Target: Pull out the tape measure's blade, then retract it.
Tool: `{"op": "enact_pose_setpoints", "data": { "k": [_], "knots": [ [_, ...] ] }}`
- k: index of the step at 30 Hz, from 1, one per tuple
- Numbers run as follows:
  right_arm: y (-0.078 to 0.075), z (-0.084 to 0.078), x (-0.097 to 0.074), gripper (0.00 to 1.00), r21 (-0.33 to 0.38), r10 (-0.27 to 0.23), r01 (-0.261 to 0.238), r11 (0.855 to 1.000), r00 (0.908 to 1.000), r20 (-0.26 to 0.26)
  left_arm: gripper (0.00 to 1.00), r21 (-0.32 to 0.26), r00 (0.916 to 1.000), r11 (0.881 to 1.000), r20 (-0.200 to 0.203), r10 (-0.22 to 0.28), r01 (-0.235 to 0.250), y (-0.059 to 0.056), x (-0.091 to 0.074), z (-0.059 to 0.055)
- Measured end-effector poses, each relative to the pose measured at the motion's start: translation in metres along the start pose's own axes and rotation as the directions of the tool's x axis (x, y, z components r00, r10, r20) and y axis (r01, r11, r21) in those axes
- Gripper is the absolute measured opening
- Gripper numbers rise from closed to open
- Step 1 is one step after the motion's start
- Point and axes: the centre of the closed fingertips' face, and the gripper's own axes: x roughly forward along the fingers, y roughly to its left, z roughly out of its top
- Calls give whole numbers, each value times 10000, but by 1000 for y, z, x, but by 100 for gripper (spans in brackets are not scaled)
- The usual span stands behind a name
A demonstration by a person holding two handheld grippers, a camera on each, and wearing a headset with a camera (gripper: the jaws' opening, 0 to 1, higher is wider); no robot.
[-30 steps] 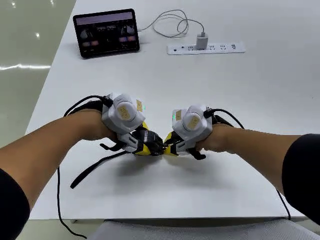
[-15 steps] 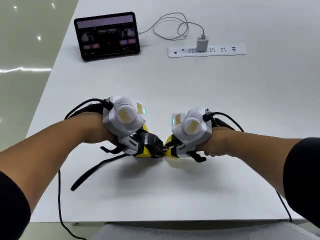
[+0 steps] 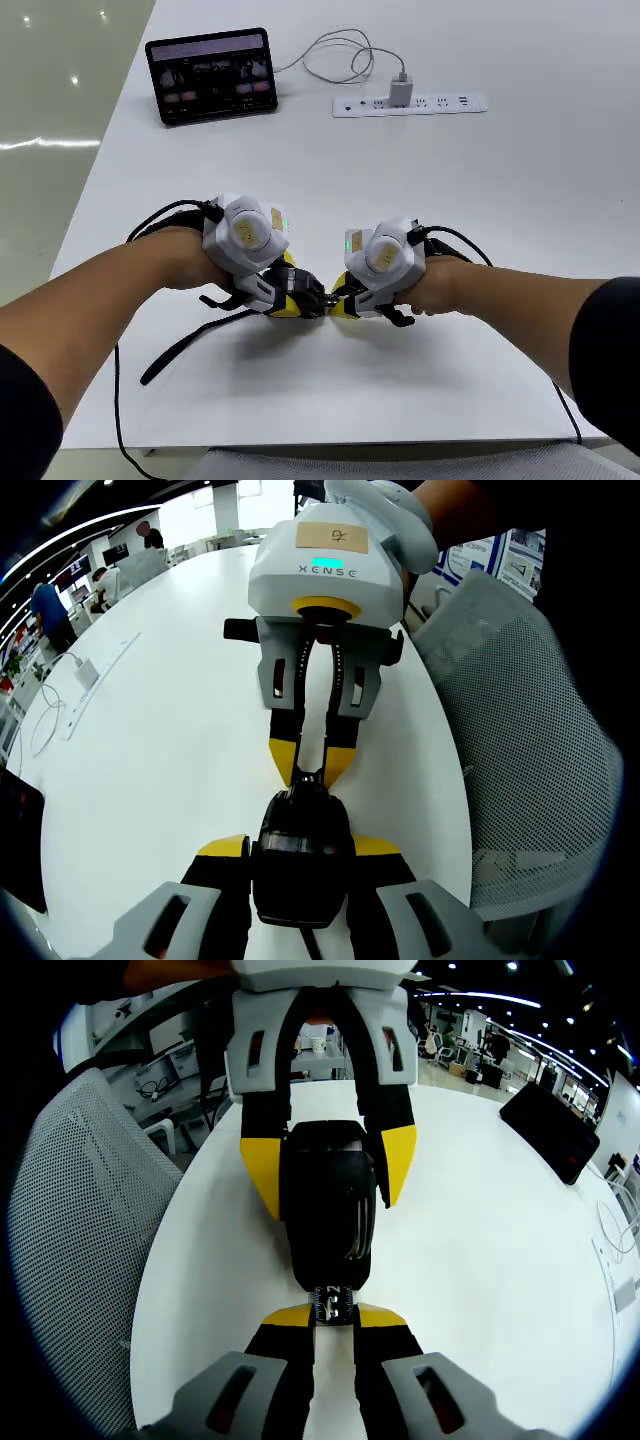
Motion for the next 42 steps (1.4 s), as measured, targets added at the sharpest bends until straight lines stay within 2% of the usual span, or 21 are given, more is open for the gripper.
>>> {"op": "enact_pose_setpoints", "data": {
  "k": [14, 18, 19, 21, 22, 23, 28, 42],
  "knots": [
    [0, -3, -2, 12, 51, -25, 26, 10000, 9998, -217, 33, -168, 9999, 9998, 109, 98, -96, 1, -1, 0],
    [1, 0, 1, 15, 347, 20, -18, 9994, 10000, -41, 33, -169, 9999, 9998, 99, 102, -100, 1, 0, 0],
    [2, 2, 2, 16, 306, -1, 3, 9995, 10000, -51, 33, -173, 9999, 9998, 104, 105, -104, 1, 0, 0],
    [-2, 8, 7, 14, -433, -403, 404, 9982, 9992, 35, 33, -190, 9999, 9998, 109, 118, -116, 1, 0, 0],
    [1, 7, 7, 12, -289, -72, 72, 9996, 10000, -3, 33, -147, 9999, 9999, 61, 85, -84, 1, -1, -1],
    [0, 6, 7, 12, 10, -111, 111, 9999, 9999, 93, 33, -135, 10000, 9999, 51, 85, -84, 0, -1, -2],
    [0, 5, 5, 11, -202, -111, 113, 9997, 9999, 119, 33, -172, 9999, 9998, 84, 117, -116, 1, -1, -2],
    [0, -6, -2, 11, 21, -125, 125, 9999, 9999, 10, 33, -262, 9998, 9996, 144, 145, -141, 3, -1, -3]
  ]
}}
